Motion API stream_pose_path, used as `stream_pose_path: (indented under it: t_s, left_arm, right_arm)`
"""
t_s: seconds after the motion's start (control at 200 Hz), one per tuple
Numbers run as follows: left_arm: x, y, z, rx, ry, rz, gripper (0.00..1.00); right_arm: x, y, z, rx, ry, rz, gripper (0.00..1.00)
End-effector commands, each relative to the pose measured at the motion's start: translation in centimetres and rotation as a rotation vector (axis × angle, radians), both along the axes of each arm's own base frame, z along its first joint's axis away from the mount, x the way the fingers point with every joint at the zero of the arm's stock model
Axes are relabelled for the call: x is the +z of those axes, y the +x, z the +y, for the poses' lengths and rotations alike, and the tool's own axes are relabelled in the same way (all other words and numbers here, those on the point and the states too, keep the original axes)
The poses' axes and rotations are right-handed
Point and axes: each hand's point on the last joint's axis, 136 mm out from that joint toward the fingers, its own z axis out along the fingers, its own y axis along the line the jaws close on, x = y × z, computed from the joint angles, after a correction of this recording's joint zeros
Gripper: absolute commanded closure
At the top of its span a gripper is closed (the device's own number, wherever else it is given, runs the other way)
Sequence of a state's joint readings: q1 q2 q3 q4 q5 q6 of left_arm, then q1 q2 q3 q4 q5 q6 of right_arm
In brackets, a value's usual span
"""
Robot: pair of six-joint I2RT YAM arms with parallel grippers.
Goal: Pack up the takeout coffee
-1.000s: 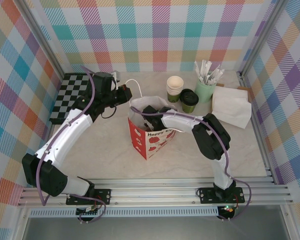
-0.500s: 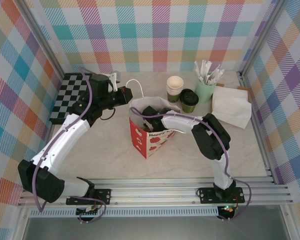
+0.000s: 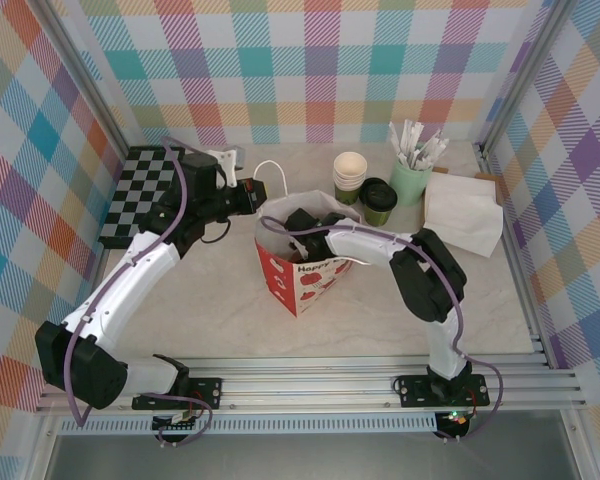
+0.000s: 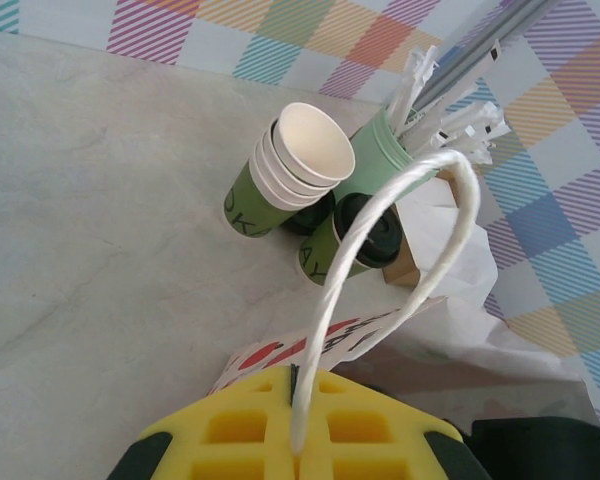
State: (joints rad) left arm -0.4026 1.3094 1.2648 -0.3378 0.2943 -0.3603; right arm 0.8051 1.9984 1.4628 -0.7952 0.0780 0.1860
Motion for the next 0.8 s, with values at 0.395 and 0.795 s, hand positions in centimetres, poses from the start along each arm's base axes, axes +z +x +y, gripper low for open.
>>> stream_pose_path:
  t_s: [0.395,0.795]
  left_arm:
    - [1.0,-0.2,-0.3,-0.066,0.092,-0.040,1.00]
    - [1.3,0.1,-0.4,-0.069,0.102,-0.045,1.00]
  right_arm:
    - [7.5,-0.1,0.3,-0.053,0.119,-0.067,0.28]
    - [2.6,-0.9,-1.8,-0.041,-0.028,-0.004,1.00]
